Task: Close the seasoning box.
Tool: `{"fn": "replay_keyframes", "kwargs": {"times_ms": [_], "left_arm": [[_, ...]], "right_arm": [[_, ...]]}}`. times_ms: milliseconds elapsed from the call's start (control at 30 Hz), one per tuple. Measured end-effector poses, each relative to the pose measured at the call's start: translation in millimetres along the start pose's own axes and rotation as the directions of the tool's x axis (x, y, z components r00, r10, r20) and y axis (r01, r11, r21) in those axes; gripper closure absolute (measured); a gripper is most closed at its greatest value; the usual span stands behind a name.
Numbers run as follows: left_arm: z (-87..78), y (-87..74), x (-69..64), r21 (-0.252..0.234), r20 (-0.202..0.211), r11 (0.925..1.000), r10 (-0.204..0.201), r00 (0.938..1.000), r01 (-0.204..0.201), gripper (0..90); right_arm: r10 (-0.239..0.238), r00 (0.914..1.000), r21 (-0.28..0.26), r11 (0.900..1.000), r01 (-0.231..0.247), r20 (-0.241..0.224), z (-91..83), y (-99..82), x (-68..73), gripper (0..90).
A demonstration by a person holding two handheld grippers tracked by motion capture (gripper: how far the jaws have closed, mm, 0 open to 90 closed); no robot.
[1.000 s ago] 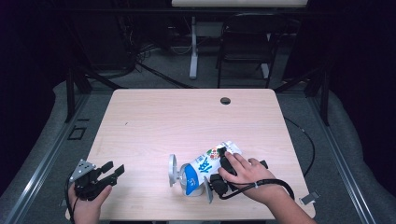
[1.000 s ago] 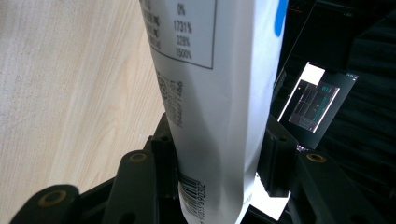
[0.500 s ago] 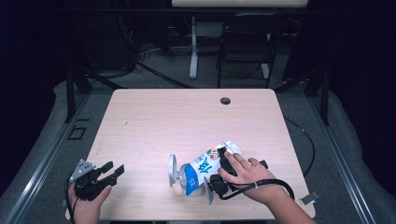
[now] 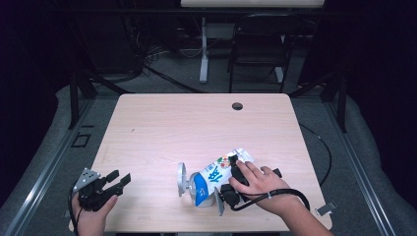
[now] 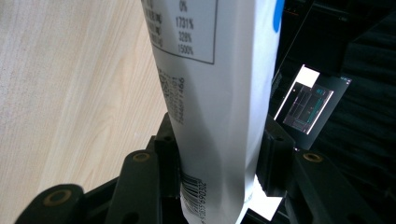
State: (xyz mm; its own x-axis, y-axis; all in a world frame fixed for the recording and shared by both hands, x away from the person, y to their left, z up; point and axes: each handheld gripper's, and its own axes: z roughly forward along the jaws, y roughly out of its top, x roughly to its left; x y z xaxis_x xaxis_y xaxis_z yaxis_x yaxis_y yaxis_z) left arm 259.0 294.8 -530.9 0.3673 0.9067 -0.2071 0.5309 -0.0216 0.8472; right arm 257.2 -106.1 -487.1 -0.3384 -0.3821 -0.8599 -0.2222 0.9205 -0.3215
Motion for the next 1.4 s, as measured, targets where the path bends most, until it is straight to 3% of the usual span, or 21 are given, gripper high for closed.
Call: {"fn": "replay_keyframes", "kwargs": {"times_ms": [1267,1400], "left_arm": [[-0.3,-0.2,1.1,0.000,-0.001,1.0000,-0.002,1.0000,0.002,47.0],[0.1,-0.2,0.8,-0.002,-0.001,1.0000,-0.004,1.0000,0.004,47.0]], "right_arm": [[-0.022,0.9998,-0.010,0.9997,0.022,0.001,-1.9,0.5,0.5,62.6],[-0.042,0.9991,0.004,0.9991,0.042,0.006,-3.1,1.4,0.1,63.0]]}}
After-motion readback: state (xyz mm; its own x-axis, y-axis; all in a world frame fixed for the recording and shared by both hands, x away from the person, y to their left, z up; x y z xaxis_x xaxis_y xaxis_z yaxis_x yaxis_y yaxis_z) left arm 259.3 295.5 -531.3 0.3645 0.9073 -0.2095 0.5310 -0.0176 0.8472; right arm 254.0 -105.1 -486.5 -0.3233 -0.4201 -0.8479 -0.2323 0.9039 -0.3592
